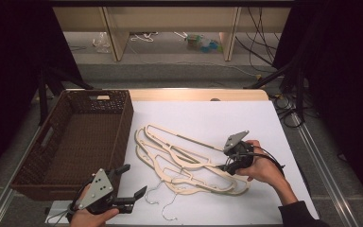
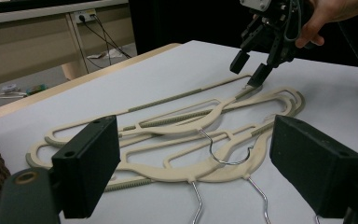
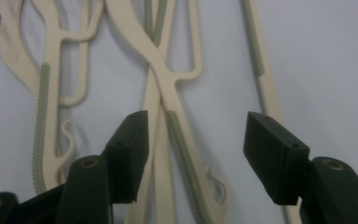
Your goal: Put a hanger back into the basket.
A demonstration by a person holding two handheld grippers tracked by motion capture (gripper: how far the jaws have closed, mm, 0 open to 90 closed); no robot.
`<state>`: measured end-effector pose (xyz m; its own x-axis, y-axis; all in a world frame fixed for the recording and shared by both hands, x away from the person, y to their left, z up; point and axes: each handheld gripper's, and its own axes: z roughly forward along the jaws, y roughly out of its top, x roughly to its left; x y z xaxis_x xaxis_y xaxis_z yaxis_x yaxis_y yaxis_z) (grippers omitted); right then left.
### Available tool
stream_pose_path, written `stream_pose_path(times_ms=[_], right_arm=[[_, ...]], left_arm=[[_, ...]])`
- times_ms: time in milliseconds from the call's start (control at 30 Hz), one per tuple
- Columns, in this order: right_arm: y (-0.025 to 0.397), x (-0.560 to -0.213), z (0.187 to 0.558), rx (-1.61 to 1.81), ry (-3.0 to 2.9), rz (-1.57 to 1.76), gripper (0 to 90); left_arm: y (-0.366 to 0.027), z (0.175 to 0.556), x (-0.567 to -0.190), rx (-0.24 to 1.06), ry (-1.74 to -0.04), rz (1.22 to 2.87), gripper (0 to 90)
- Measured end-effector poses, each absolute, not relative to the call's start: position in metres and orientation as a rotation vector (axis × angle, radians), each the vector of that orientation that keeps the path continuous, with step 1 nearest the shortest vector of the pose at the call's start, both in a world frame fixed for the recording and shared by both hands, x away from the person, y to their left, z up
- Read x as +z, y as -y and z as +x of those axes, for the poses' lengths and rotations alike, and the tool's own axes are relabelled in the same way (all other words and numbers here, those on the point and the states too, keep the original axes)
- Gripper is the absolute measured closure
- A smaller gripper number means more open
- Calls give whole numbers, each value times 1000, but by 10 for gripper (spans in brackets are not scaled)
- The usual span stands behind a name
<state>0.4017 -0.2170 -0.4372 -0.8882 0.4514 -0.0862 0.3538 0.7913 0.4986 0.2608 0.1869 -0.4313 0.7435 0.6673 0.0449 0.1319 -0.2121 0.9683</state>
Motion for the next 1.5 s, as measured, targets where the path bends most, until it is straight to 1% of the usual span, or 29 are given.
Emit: stream_pose_path(times_ms=[33, 100, 233, 267, 300, 400, 500, 567, 733, 833, 967, 1067, 1133, 1200, 1500], right_arm=[[216, -440, 404, 697, -2790, 623, 454], [215, -442, 405, 690, -2790, 624, 465], [213, -447, 409, 651, -2825, 588, 528], [212, -449, 410, 637, -2840, 564, 556], [212, -449, 410, 637, -2840, 564, 556], [210, -453, 412, 615, -2853, 519, 603], [209, -454, 413, 619, -2861, 508, 618], [207, -458, 414, 605, -2887, 488, 648], [205, -458, 417, 604, -2893, 497, 678], [202, -458, 419, 598, -2893, 488, 725], [199, -460, 421, 588, -2912, 464, 732], [199, -462, 425, 586, -2926, 480, 721], [198, -462, 426, 579, -2933, 486, 724], [196, -461, 427, 562, -2950, 492, 748], [192, -460, 430, 517, -2979, 454, 753]], left_arm=[[-187, 261, -431, 556, -633, 1739, 160], [-187, 261, -431, 559, -630, 1743, 161], [-186, 261, -431, 555, -632, 1742, 161], [-186, 262, -432, 556, -629, 1741, 161], [-186, 262, -432, 556, -629, 1741, 161], [-187, 262, -431, 556, -630, 1742, 161], [-187, 262, -431, 559, -634, 1742, 162], [-187, 261, -431, 556, -636, 1745, 162], [-187, 262, -432, 559, -623, 1745, 163], [-187, 262, -431, 554, -636, 1738, 164], [-187, 262, -432, 558, -624, 1751, 163], [-187, 262, -431, 557, -634, 1740, 165], [-187, 262, -432, 561, -624, 1755, 164], [-187, 262, -432, 555, -635, 1744, 164], [-187, 262, -432, 567, -626, 1763, 165]])
